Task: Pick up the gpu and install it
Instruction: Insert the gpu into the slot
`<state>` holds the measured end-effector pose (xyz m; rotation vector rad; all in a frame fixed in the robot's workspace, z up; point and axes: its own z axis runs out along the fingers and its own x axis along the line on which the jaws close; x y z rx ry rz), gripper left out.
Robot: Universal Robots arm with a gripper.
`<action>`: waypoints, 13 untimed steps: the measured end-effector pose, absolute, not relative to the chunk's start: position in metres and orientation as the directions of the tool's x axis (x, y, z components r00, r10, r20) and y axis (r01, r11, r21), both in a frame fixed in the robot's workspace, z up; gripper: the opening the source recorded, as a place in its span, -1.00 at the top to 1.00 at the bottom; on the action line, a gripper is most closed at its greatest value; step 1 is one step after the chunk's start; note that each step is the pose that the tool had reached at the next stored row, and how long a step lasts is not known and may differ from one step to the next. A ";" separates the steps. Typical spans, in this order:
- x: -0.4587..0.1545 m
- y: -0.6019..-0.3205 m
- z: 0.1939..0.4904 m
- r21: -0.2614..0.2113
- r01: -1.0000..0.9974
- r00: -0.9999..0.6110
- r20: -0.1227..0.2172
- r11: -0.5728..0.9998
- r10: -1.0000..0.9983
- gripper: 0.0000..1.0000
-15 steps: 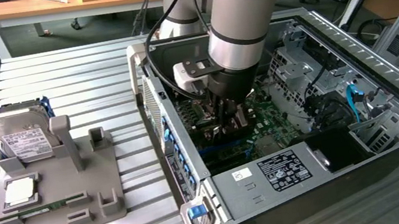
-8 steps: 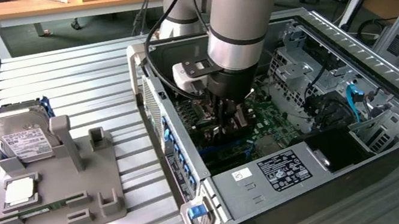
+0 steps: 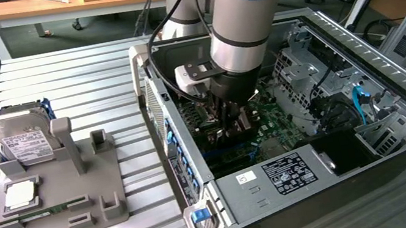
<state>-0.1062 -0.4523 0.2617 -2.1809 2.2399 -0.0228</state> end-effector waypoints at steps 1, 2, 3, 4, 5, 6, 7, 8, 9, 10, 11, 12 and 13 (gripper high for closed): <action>-0.106 -0.452 0.261 -0.021 -0.999 -0.027 -0.001 0.027 -1.000 0.47; -0.106 -0.452 0.261 -0.021 -0.999 -0.027 0.000 0.027 -1.000 0.47; -0.106 -0.452 0.261 -0.021 -0.999 -0.027 0.000 0.027 -1.000 0.47; -0.106 -0.452 0.261 -0.021 -0.999 -0.027 -0.001 0.027 -1.000 0.47; -0.106 -0.452 0.261 -0.021 -0.999 -0.027 -0.001 0.027 -1.000 0.47; -0.106 -0.452 0.261 -0.021 -0.999 -0.027 -0.001 0.027 -1.000 0.47; -0.106 -0.452 0.261 -0.021 -0.999 -0.027 -0.001 0.027 -1.000 0.47; -0.106 -0.452 0.261 -0.021 -0.999 -0.027 -0.001 0.027 -1.000 0.47; -0.106 -0.452 0.261 -0.021 -0.999 -0.027 -0.001 0.027 -1.000 0.47; -0.106 -0.452 0.260 -0.021 -0.999 -0.027 -0.001 0.027 -1.000 0.47; -0.106 -0.452 0.260 -0.021 -0.999 -0.027 -0.001 0.027 -1.000 0.47; -0.106 -0.452 0.260 -0.021 -0.999 -0.027 -0.001 0.027 -1.000 0.47; -0.106 -0.452 0.260 -0.021 -0.999 -0.027 -0.001 0.027 -1.000 0.47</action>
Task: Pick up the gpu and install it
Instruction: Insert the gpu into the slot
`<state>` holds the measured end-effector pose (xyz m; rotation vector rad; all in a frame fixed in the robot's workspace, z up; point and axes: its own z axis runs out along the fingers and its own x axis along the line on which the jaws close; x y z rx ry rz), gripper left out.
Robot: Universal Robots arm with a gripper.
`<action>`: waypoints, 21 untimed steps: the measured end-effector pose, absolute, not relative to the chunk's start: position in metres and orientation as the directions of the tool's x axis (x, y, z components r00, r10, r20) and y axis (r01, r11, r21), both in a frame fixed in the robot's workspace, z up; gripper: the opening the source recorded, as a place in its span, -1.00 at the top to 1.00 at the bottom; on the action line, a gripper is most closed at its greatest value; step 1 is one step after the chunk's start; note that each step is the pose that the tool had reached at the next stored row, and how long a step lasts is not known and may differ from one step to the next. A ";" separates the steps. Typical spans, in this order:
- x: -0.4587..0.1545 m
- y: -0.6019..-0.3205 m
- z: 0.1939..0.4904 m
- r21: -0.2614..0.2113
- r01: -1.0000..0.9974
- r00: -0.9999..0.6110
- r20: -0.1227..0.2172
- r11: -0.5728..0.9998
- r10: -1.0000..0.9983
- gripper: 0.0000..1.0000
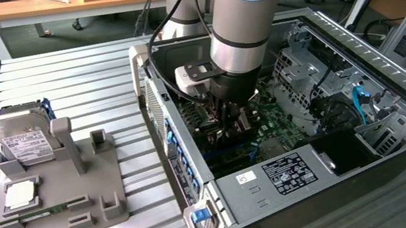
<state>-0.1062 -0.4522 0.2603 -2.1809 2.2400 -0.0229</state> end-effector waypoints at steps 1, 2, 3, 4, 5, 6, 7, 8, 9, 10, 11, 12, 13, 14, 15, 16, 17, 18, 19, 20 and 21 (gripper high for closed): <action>-0.106 -0.452 0.260 -0.021 -0.999 -0.027 -0.001 0.027 -1.000 0.47; -0.106 -0.452 0.260 -0.021 -0.999 -0.027 -0.001 0.027 -1.000 0.47; -0.106 -0.452 0.260 -0.021 -0.999 -0.027 -0.001 0.027 -1.000 0.47; -0.106 -0.452 0.259 -0.021 -0.999 -0.027 -0.001 0.027 -1.000 0.47; -0.106 -0.452 0.259 -0.021 -0.999 -0.027 -0.001 0.027 -1.000 0.47; -0.106 -0.452 0.259 -0.021 -0.999 -0.027 -0.001 0.027 -1.000 0.47; -0.106 -0.452 0.258 -0.021 -0.999 -0.027 0.000 0.027 -1.000 0.47; -0.106 -0.452 0.258 -0.021 -0.999 -0.027 -0.001 0.027 -1.000 0.47; -0.106 -0.452 0.258 -0.021 -0.999 -0.027 -0.001 0.027 -1.000 0.47; -0.106 -0.452 0.258 -0.021 -0.999 -0.027 -0.001 0.027 -1.000 0.47; -0.106 -0.452 0.258 -0.021 -0.999 -0.027 -0.001 0.027 -1.000 0.47; -0.106 -0.452 0.258 -0.021 -0.999 -0.027 -0.002 0.027 -1.000 0.47; -0.106 -0.452 0.257 -0.022 -0.999 -0.027 -0.002 0.027 -1.000 0.44; -0.106 -0.452 0.258 -0.021 -0.999 -0.027 -0.001 0.027 -1.000 0.20; -0.106 -0.452 0.258 -0.021 -0.999 -0.027 -0.001 0.027 -1.000 0.08; -0.106 -0.452 0.258 -0.021 -0.999 -0.027 -0.001 0.027 -1.000 -0.04; -0.106 -0.452 0.258 -0.021 -0.999 -0.027 -0.001 0.027 -1.000 -0.17; -0.106 -0.452 0.258 -0.021 -0.999 -0.027 -0.001 0.027 -1.000 -0.17; -0.106 -0.452 0.258 -0.021 -0.999 -0.027 -0.001 0.027 -1.000 -0.17; -0.106 -0.452 0.259 -0.021 -0.999 -0.027 -0.001 0.027 -1.000 -0.17; -0.106 -0.453 0.261 -0.021 -0.999 -0.027 -0.001 0.027 -1.000 -0.17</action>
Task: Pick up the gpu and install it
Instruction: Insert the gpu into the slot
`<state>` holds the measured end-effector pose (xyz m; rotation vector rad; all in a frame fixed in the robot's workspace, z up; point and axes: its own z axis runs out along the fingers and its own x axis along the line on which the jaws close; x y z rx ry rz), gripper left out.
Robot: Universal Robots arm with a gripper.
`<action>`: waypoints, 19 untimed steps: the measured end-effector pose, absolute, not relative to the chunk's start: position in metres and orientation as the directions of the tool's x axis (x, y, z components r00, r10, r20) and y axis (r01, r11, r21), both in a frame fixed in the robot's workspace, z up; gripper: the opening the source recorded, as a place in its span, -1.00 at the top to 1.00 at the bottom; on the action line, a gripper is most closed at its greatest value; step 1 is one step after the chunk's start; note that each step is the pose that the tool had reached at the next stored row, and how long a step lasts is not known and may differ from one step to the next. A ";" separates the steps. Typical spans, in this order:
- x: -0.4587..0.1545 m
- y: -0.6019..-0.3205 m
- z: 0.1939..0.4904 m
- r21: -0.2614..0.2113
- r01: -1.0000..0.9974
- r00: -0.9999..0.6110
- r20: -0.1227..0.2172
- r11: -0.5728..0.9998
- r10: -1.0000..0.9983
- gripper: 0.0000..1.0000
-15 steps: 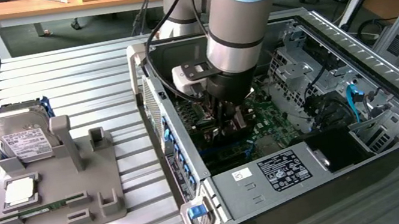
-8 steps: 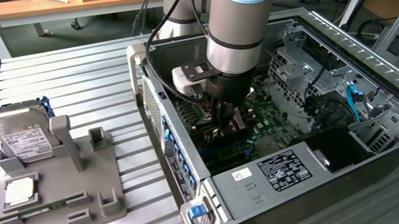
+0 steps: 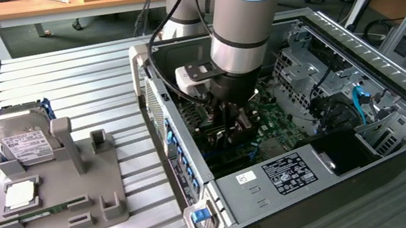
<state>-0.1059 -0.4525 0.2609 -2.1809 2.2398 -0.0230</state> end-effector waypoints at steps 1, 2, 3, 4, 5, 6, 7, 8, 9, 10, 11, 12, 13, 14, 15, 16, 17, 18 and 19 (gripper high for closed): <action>-0.106 -0.452 0.266 -0.021 -0.999 -0.027 -0.001 0.027 -1.000 -0.17; -0.106 -0.452 0.271 -0.021 -0.999 -0.027 -0.001 0.027 -1.000 -0.17; -0.106 -0.453 0.276 -0.021 -0.999 -0.027 -0.001 0.027 -1.000 -0.17; -0.106 -0.453 0.283 -0.021 -0.999 -0.027 -0.001 0.027 -1.000 -0.17; -0.106 -0.452 0.289 -0.021 -0.999 -0.026 -0.001 0.026 -1.000 -0.17; -0.106 -0.450 0.297 -0.021 -0.999 -0.025 -0.001 0.025 -1.000 -0.14; -0.106 -0.448 0.299 -0.021 -1.000 -0.023 0.001 0.023 -1.000 0.00; -0.106 -0.446 0.300 -0.021 -1.000 -0.020 0.003 0.020 -1.000 0.12; -0.106 -0.445 0.300 -0.022 -1.000 -0.018 0.005 0.018 -1.000 0.12; -0.106 -0.444 0.300 -0.022 -1.000 -0.015 0.007 0.015 -1.000 0.24; -0.106 -0.444 0.300 -0.022 -1.000 -0.012 0.008 0.012 -1.000 0.24; -0.106 -0.443 0.300 -0.022 -1.000 -0.007 0.008 0.006 -1.000 0.48; -0.106 -0.443 0.300 -0.022 -1.000 0.002 0.009 -0.002 -1.000 0.48; -0.106 -0.443 0.300 -0.021 -1.000 0.008 0.009 -0.008 -1.000 0.60; -0.104 -0.443 0.300 -0.020 -1.000 0.013 0.009 -0.013 -1.000 0.79; -0.099 -0.443 0.300 -0.015 -1.000 0.015 0.009 -0.015 -1.000 0.79; -0.088 -0.444 0.300 -0.007 -1.000 0.015 0.009 -0.015 -1.000 0.79; -0.080 -0.444 0.299 0.000 -1.000 0.016 0.008 -0.016 -1.000 0.79; -0.066 -0.444 0.299 0.011 -1.000 0.018 0.008 -0.018 -1.000 0.79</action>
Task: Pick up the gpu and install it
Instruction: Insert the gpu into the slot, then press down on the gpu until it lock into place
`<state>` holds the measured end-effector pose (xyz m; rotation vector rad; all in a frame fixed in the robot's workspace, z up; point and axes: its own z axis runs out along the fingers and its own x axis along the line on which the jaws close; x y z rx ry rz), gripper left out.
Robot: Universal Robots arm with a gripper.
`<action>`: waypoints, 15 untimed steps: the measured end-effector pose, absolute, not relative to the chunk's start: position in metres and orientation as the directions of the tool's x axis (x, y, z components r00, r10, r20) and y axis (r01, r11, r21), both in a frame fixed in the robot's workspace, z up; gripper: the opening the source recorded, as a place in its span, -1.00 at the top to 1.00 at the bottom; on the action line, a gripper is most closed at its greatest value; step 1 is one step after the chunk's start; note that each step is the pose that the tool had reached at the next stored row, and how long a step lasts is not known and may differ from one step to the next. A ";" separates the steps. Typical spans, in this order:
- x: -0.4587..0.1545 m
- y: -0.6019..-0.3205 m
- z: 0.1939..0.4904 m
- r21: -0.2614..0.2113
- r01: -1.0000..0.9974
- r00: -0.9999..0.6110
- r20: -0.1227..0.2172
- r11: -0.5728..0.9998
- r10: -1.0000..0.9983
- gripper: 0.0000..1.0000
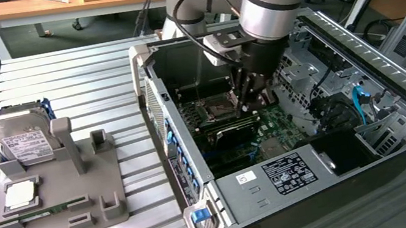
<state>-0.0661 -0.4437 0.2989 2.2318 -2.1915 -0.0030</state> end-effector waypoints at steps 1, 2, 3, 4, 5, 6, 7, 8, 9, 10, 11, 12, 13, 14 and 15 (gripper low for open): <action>-0.056 -0.444 0.298 0.017 -1.000 0.021 0.008 -0.021 -1.000 0.79; -0.050 -0.444 0.298 0.020 -1.000 0.022 0.008 -0.022 -1.000 0.79; -0.050 -0.444 0.298 0.020 -1.000 0.022 0.008 -0.022 -1.000 0.79; -0.050 -0.444 0.298 0.020 -1.000 0.022 0.008 -0.022 -1.000 0.79; -0.050 -0.444 0.298 0.020 -1.000 0.022 0.008 -0.022 -1.000 0.79; -0.050 -0.444 0.298 0.020 -1.000 0.022 0.008 -0.022 -1.000 0.79; -0.050 -0.444 0.298 0.020 -1.000 0.023 0.008 -0.022 -1.000 0.79; -0.050 -0.444 0.298 0.020 -1.000 0.022 0.008 -0.022 -1.000 0.79; -0.050 -0.444 0.298 0.020 -1.000 0.022 0.008 -0.022 -1.000 0.79; -0.050 -0.444 0.298 0.020 -1.000 0.022 0.008 -0.022 -1.000 0.79; -0.053 -0.444 0.298 0.020 -1.000 0.023 0.008 -0.022 -1.000 0.79; -0.066 -0.444 0.297 0.018 -1.000 0.023 0.008 -0.022 -1.000 0.79; -0.073 -0.444 0.296 0.018 -1.000 0.022 0.008 -0.022 -1.000 0.79; -0.077 -0.444 0.295 0.017 -1.000 0.022 0.008 -0.022 -1.000 0.79; -0.080 -0.444 0.294 0.017 -1.000 0.022 0.008 -0.022 -1.000 0.79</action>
